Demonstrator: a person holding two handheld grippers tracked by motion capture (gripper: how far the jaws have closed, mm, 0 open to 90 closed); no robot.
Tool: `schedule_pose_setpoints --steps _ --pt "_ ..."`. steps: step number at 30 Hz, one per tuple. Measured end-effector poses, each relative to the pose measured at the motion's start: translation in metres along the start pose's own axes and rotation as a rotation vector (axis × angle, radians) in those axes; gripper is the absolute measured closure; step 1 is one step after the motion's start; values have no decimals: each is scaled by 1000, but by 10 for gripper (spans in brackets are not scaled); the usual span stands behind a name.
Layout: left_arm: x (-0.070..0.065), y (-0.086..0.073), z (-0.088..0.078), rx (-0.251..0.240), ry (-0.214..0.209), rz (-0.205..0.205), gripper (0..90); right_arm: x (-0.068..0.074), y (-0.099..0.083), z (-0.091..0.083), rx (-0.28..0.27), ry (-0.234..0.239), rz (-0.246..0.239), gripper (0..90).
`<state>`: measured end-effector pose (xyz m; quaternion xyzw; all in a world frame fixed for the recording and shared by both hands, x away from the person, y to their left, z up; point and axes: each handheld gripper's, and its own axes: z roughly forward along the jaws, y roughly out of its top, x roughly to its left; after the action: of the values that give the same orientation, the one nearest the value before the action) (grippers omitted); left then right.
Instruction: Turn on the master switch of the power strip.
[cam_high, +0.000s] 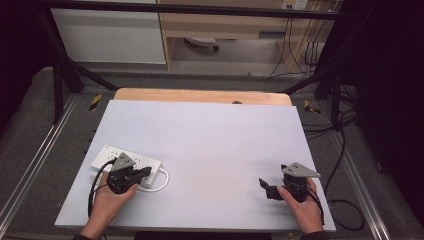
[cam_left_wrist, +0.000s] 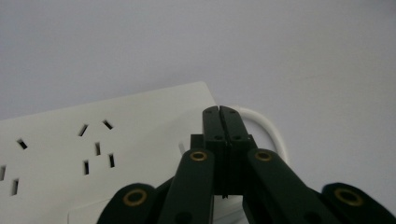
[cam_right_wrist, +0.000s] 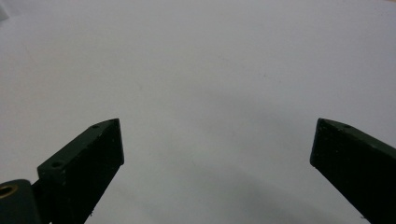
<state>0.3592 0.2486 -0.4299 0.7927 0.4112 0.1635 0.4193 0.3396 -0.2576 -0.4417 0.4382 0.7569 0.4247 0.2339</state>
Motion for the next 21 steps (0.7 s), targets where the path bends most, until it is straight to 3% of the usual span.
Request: schedule_pose_setpoints --steps 13,21 --pt "1 5 4 -29 7 4 898 0 0 0 0 0 -5 32" --pt "3 6 2 -65 22 -8 758 0 0 0 0 -1 -5 32"
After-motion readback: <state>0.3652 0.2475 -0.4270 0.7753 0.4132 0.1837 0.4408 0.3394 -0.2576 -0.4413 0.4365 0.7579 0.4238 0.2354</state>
